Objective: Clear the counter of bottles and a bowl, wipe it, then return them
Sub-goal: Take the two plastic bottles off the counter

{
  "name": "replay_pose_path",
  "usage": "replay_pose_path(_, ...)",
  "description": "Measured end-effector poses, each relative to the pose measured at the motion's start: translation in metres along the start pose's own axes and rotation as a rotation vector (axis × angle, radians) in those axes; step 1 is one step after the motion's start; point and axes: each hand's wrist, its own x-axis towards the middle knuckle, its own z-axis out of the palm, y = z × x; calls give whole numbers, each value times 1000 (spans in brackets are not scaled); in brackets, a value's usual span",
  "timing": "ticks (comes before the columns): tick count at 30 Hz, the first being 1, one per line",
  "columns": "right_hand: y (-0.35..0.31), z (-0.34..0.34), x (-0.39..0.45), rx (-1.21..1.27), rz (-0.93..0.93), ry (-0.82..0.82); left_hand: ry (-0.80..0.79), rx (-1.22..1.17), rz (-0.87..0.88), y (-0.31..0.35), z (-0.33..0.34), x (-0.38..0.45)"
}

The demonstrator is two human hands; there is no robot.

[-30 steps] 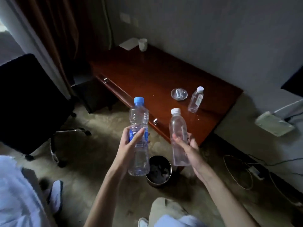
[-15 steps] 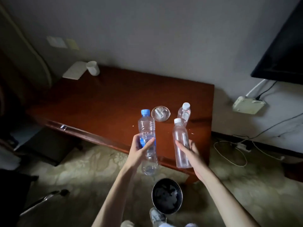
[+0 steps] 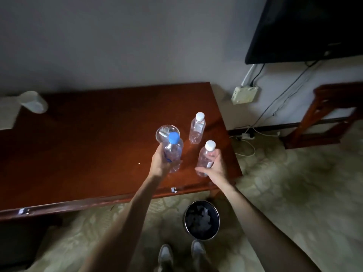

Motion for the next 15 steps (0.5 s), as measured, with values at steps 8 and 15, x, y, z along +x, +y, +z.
replay_pose_path(8,9,22,27,-37,-24,121,63,-9,39,-33,4,9)
replay_pose_path(15,15,27,32,-70,-47,119,63,0,-16,-41,11,11)
